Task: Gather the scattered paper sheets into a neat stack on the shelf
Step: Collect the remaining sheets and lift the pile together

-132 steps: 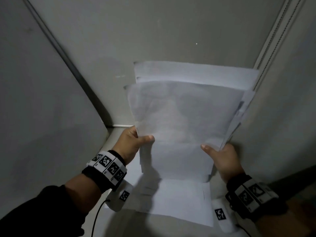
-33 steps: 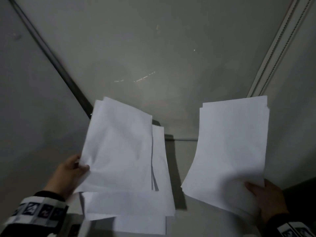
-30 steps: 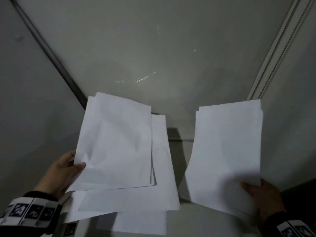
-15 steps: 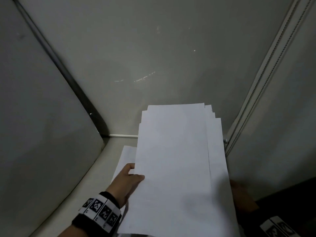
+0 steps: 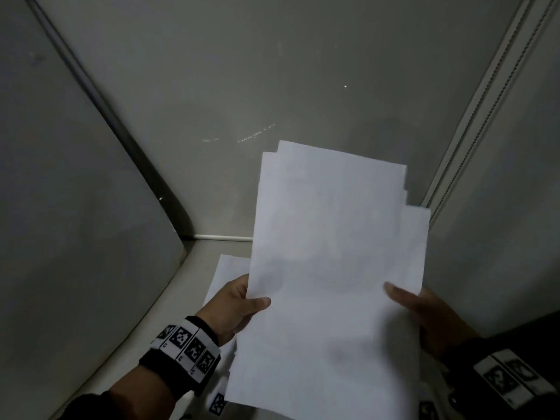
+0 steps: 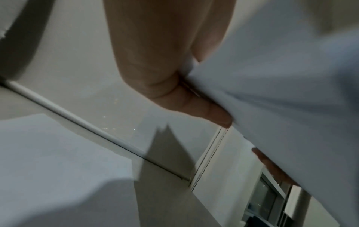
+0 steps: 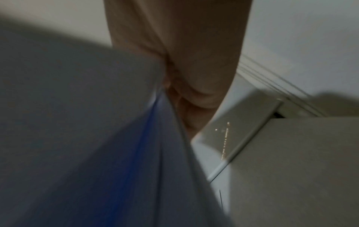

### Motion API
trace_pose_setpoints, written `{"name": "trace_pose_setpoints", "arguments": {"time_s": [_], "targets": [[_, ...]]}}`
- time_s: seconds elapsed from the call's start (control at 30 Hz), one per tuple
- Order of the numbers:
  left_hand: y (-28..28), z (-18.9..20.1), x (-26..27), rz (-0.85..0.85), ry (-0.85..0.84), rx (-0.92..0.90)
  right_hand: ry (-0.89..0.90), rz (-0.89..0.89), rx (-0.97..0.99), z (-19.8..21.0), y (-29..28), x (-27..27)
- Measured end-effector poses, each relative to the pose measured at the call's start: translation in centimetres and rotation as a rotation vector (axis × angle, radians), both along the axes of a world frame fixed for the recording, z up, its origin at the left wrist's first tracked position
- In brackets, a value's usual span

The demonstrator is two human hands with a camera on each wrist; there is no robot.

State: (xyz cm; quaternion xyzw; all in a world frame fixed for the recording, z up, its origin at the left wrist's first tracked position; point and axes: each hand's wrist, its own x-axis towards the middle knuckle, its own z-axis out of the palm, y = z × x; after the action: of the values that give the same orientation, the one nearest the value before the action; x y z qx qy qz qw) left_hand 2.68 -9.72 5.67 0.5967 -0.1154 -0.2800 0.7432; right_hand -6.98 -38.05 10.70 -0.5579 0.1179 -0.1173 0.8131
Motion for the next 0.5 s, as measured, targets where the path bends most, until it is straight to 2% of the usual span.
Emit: {"name": "trace_pose_setpoints", "arguments": {"time_s": [0.03,0.1,0.2,0.3,0.37,0.4,0.43,0.47,0.5], "targets": [[-0.1,0.1,0.0,-0.010,-0.016,0.005,0.054,0.108,-0.155,0.6,0.4,0.0],[-0.5,0.1,0.3,-0.034,-0.055,0.048,0.046,0.145,-0.197,0.7,0.9,0.9],[-1.5,0.1,0.1,-0.096,-0.161,0.125,0.062,0.040,-0.239,-0.6,0.4,1.0],[-1.7,-0.8,-0.3,-0.130,-0.088,0.068,0.116,-0.004,-0.263,-1.5,0.3,0.7],[-1.0,-1.8,-0.2,-0.014,-0.026,0.180,0.136,-0.071,-0.287,-1.5,0.0,0.3],[-0.2,-3.1,0.6,0.131,-0.007,0.313,0.135,-0.113,-0.304,-1.6,-0.4,0.0],[0.8,-4.3,1.4,0.272,-0.004,0.521,0.138,-0.145,-0.317,-1.6,-0.8,-0.3],[2.0,-5.6,2.3,0.352,-0.014,0.814,0.159,-0.166,-0.322,-1.8,-1.4,-0.6],[3.0,-6.7,2.6,0.329,-0.014,1.140,0.193,-0.192,-0.322,-1.5,-1.6,-1.0]]}}
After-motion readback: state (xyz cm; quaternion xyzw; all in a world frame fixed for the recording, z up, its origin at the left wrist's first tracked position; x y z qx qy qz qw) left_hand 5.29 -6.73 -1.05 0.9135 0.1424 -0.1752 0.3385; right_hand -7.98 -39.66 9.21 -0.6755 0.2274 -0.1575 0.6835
